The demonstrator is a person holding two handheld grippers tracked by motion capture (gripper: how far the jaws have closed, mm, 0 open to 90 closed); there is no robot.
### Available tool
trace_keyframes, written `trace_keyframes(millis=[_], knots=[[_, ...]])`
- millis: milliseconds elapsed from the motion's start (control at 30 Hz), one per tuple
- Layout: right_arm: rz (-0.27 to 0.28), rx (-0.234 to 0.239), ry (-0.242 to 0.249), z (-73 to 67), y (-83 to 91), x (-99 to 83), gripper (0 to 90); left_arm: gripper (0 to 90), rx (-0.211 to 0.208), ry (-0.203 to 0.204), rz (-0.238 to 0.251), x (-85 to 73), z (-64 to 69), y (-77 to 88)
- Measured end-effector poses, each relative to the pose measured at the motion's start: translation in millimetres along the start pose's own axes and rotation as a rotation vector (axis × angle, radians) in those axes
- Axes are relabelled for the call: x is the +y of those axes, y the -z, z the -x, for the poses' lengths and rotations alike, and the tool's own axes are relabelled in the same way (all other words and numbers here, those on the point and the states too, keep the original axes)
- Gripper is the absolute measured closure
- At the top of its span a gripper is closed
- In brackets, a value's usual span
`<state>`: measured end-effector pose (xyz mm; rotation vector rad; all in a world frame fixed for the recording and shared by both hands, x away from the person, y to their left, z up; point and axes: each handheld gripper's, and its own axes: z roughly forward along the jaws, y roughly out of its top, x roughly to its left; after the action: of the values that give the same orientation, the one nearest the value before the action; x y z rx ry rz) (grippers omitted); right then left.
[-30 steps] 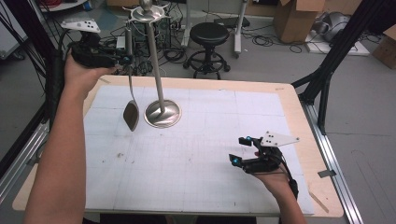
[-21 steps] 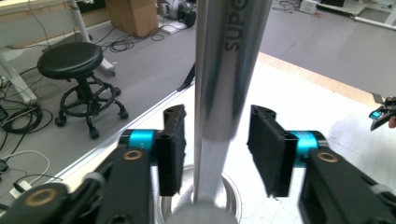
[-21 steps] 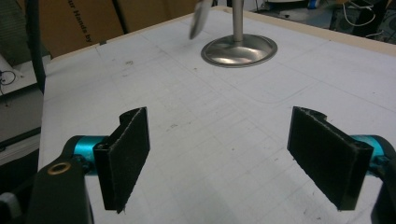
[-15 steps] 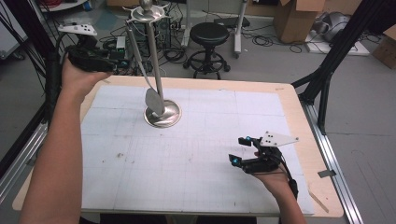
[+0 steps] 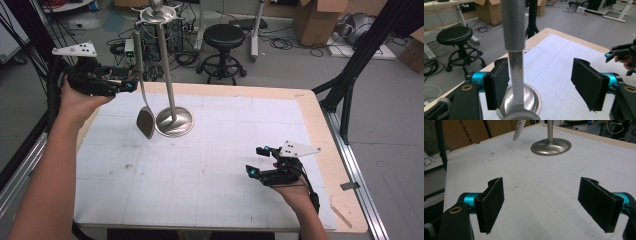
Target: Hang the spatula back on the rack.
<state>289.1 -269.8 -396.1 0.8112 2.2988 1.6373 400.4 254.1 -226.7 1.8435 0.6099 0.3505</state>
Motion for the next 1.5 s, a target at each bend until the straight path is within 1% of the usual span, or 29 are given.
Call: trace_keyframes(millis=[133,200,233,367,467,567,667,767,833,900,967,1067,1100,1167,1233,1267,1300,1333,1400,1500], knots=[[0.004,-0.004,-0.002,1.2,-0.2,0.0,20.4,23.6,-0.024,-0.01,0.034,-5.1,9.7,-0.2],[0.003,-0.006,-0.007,2.1,-0.2,-0.1,20.4,20.6,-0.036,-0.017,0.034,-7.7,14.2,-1.5],[0.003,-0.007,-0.006,2.0,-0.1,0.0,20.4,19.6,-0.035,-0.021,0.033,-9.0,16.4,-1.7],[0.004,-0.007,-0.005,1.3,0.4,0.1,20.5,16.1,-0.044,-0.026,0.052,-16.7,24.5,-2.2],[0.007,-0.005,-0.007,1.8,1.3,0.1,20.5,15.5,-0.047,-0.031,0.054,-24.4,28.8,-1.0],[0.009,-0.008,-0.006,2.1,1.6,0.1,20.4,13.8,-0.055,-0.023,0.068,-35.5,33.6,-0.5],[0.01,-0.009,-0.009,2.2,2.4,-0.1,20.5,10.1,-0.063,-0.007,0.088,-50.7,38.8,-1.0],[0.013,-0.016,-0.012,2.5,3.9,-0.2,20.5,6.2,-0.067,0.01,0.089,-66.0,42.9,-1.6],[0.014,-0.017,-0.013,2.5,4.1,-0.2,20.5,6.2,-0.073,0.021,0.099,-74.9,45.1,-0.5],[0.013,-0.016,-0.011,2.2,3.4,-0.2,20.4,6.2,-0.072,0.023,0.107,-81.9,47.2,0.7],[0.013,-0.015,-0.007,1.9,2.6,-0.1,20.5,6.2,-0.078,0.03,0.108,-88.1,49.8,0.7],[0.013,-0.015,-0.009,1.7,2.9,-0.1,20.5,6.2,-0.091,0.026,0.11,-95.5,54.8,-0.2],[0.014,-0.016,-0.01,1.9,3.2,0.0,20.5,6.1,-0.096,0.028,0.115,-97.7,57.0,-0.4],[0.016,-0.015,-0.01,2.2,3.6,0.0,20.5,4.8,-0.109,0.018,0.128,-102.5,62.1,-0.9],[0.018,-0.015,-0.009,2.2,3.6,0.0,20.5,4.8,-0.11,0.009,0.131,-106.8,66.5,-1.6],[0.016,-0.013,-0.011,2.1,3.6,0.0,20.5,4.7,-0.11,0.009,0.131,-106.8,66.5,-1.6],[0.016,-0.013,-0.011,2.2,3.4,-0.1,20.5,3.9,-0.111,0.007,0.126,-112.2,70.5,-3.5],[0.016,-0.013,-0.01,2.3,3.3,-0.1,20.5,1.6,-0.102,0.004,0.114,-114.7,72.0,-4.1],[0.012,-0.015,-0.014,2.2,3.3,-0.2,20.5,1.6,-0.099,-0.003,0.107,-120.4,74.3,-5.3],[0.012,-0.015,-0.008,2.4,3.0,-0.2,20.4,1.6,-0.102,0.009,0.114,-129.1,74.7,-4.9]])
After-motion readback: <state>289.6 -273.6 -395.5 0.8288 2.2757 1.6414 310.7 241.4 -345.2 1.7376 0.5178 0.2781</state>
